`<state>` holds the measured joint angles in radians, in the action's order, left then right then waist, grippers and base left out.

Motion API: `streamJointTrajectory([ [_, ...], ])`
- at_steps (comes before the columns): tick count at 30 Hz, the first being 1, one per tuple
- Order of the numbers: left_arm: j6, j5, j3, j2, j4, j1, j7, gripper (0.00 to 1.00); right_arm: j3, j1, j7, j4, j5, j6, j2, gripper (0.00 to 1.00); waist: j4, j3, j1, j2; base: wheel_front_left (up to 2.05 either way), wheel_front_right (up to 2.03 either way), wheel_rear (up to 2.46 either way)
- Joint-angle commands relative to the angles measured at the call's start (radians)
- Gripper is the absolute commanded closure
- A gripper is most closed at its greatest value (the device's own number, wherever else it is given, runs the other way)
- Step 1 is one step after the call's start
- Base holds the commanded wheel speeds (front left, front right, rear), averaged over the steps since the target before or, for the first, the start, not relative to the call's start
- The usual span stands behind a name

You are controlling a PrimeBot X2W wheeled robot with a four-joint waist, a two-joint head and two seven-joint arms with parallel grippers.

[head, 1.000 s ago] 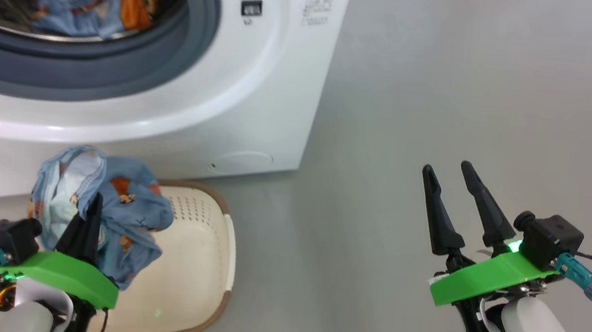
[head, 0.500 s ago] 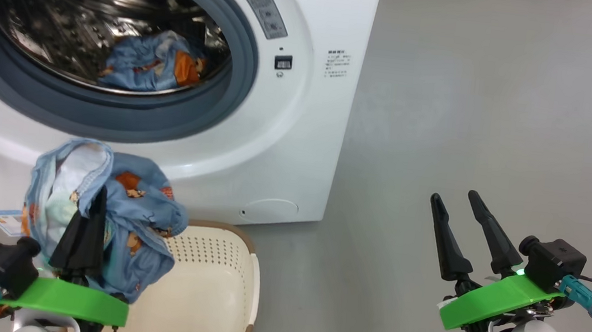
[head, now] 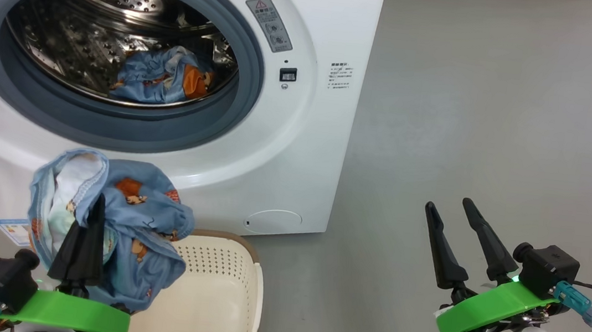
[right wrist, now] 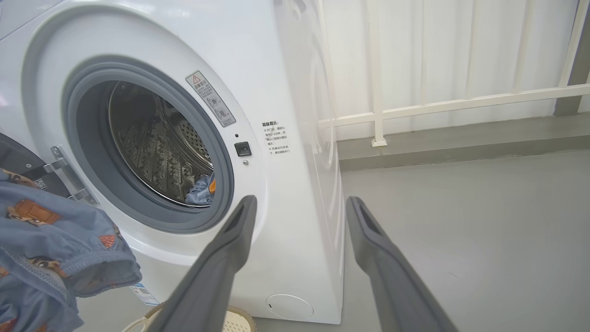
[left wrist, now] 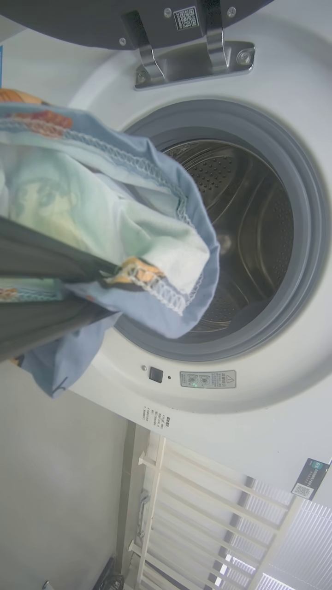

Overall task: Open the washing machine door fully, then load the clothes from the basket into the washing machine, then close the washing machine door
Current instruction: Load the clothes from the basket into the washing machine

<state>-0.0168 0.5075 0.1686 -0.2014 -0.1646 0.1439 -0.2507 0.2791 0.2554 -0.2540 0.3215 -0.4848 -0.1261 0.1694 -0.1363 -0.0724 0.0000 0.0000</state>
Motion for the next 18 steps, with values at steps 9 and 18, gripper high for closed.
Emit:
streamJointTrajectory([
  [9, -0.010, 0.000, -0.029, -0.027, -0.013, 0.100, -0.003, 1.00, 0.036, 0.017, -0.008, -0.031, -0.006, -0.005, 0.015, 0.00, -0.027, -0.032, 0.0000, 0.0000, 0.00, 0.00, 0.00],
  [18, -0.020, -0.022, -0.038, -0.061, -0.121, 0.305, -0.004, 1.00, 0.037, 0.041, -0.008, -0.045, 0.000, -0.005, -0.002, 0.00, -0.085, -0.120, 0.0000, 0.0000, 0.00, 0.00, 0.00],
])
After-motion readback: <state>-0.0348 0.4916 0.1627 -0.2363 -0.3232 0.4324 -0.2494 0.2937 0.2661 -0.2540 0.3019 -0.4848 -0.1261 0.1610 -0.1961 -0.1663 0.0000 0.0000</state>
